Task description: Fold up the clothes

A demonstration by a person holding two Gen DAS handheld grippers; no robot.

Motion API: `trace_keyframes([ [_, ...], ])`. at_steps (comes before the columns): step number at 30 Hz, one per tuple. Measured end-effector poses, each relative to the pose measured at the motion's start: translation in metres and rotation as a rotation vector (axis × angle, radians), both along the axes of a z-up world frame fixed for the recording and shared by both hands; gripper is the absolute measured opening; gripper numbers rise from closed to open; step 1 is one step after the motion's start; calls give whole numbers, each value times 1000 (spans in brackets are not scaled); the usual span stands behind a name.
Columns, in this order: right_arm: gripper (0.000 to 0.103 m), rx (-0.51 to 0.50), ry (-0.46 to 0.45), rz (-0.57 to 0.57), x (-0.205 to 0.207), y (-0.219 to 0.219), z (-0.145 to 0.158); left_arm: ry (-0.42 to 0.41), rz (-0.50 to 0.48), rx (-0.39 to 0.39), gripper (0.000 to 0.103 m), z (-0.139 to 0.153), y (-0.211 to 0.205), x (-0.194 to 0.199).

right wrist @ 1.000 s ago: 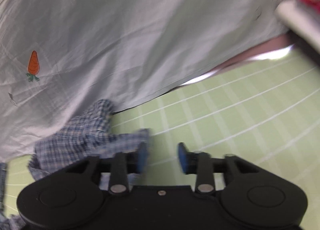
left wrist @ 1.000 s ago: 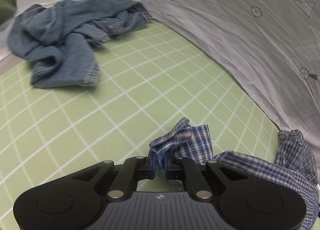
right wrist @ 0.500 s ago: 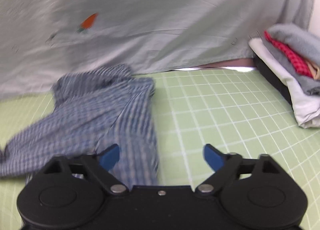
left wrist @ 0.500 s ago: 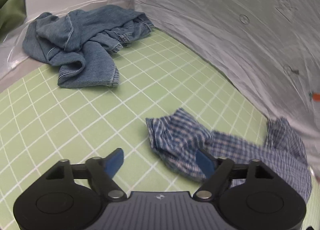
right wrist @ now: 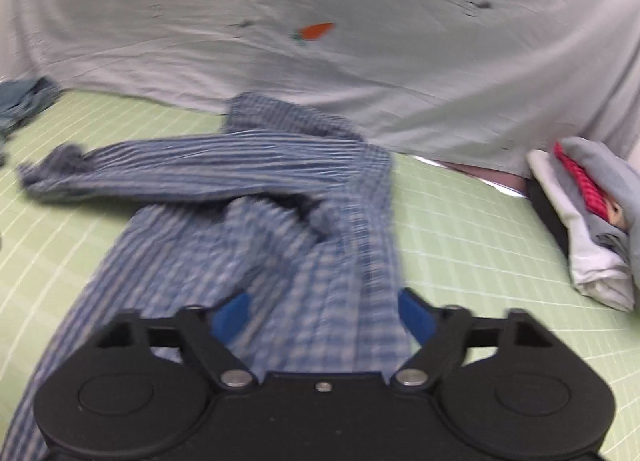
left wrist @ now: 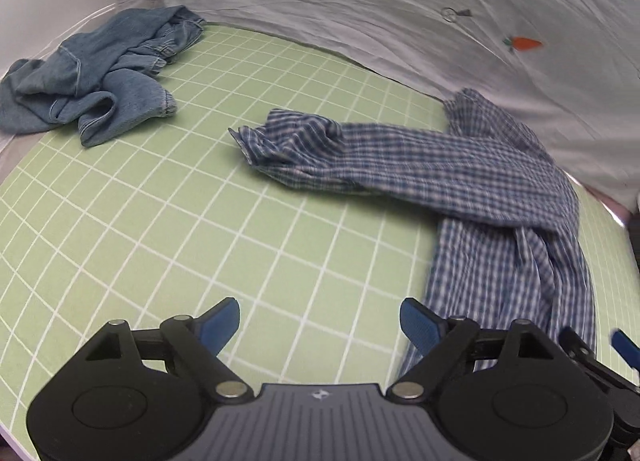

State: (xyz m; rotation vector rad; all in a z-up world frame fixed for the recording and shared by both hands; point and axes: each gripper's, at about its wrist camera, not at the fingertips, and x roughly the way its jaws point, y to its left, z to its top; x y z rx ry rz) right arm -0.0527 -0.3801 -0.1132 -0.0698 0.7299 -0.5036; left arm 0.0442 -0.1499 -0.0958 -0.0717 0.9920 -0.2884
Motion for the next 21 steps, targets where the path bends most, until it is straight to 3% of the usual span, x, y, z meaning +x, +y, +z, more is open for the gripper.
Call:
trace_keyframes([
  [2,42,35,28,19,0,8,-6,-5,-7,-4,88,2,5,-8],
  [4,33,33,68,13,-1,14,-13,-9,-10,-11,88,3,12,-16],
  [8,30,38,117,-17,-4,14,-24,-24,8,-18,88,8,27,-27],
  [9,26,47,126,-23,-4,12,-26,-26,16,-21,88,9,31,-28],
  [11,4,87,136,-17,-7,10,-30,-24,32,-29,88,10,37,-30],
  [14,0,126,105,-12,-16,9,-27,-20,46,-39,88,12,43,-33],
  [18,0,192,-32,1,-35,13,2,-20,43,-51,88,12,45,-39],
  [21,0,262,-85,38,-42,19,12,-7,34,-53,88,10,44,-43],
])
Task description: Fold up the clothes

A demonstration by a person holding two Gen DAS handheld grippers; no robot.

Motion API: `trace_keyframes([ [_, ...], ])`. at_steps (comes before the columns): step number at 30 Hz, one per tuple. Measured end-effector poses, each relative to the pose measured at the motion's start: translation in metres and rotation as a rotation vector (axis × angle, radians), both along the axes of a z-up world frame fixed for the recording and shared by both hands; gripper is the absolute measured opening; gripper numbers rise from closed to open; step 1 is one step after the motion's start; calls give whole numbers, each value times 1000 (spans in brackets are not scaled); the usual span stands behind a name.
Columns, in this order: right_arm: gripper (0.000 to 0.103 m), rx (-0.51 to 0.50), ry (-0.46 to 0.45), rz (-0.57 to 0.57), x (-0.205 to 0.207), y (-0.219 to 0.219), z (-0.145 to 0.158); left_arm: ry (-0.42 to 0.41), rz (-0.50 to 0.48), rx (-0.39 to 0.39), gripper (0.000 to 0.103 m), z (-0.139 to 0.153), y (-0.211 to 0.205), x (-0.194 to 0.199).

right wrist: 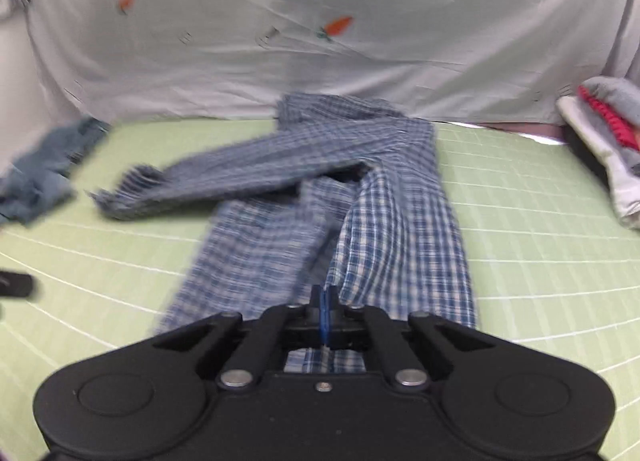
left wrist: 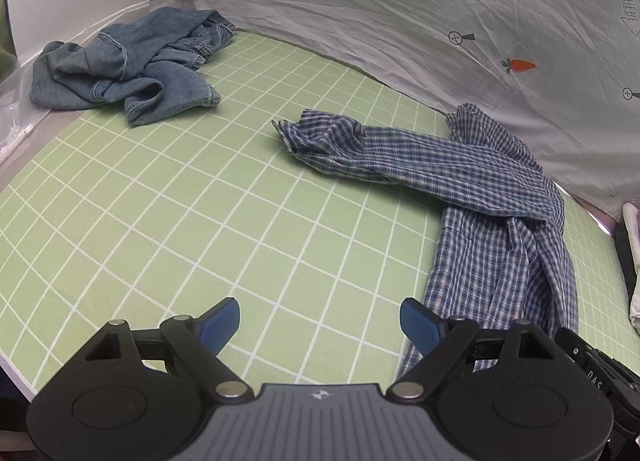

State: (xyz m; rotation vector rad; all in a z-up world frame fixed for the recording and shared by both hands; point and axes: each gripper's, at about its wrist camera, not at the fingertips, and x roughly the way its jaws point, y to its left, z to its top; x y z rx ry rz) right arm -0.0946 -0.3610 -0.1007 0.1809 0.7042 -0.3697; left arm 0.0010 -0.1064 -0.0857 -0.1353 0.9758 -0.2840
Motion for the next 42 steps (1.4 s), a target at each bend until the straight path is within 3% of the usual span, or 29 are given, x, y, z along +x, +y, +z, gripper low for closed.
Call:
trace_keyframes([
  [4,3,123,69,13,3,-4,-21,4,-17,8,88,1,-3,-9],
  [6,7,171,53,-14,-8,-5,-20,10,-16,12,89,4,-4,-14],
  [8,32,181,36,-39,-19,-6,-15,13,-10,16,90,5,-4,-17],
  [12,51,131,22,-90,-31,-14,-1,33,9,18,90,1,-8,-19],
  [14,76,94,26,-109,-37,-22,5,45,19,22,90,-1,-14,-17],
  [18,102,59,24,-120,-49,-43,13,42,30,22,91,1,-28,-7],
  [25,103,2,46,-164,-36,-81,17,37,59,34,91,2,-47,27],
  [29,103,23,38,-200,-22,-104,12,35,89,51,91,-3,-50,59],
  [34,103,26,49,-254,10,-132,2,41,144,79,91,-14,-44,117],
  [42,103,-39,126,-284,72,-160,-16,89,144,107,92,-46,-52,212],
])
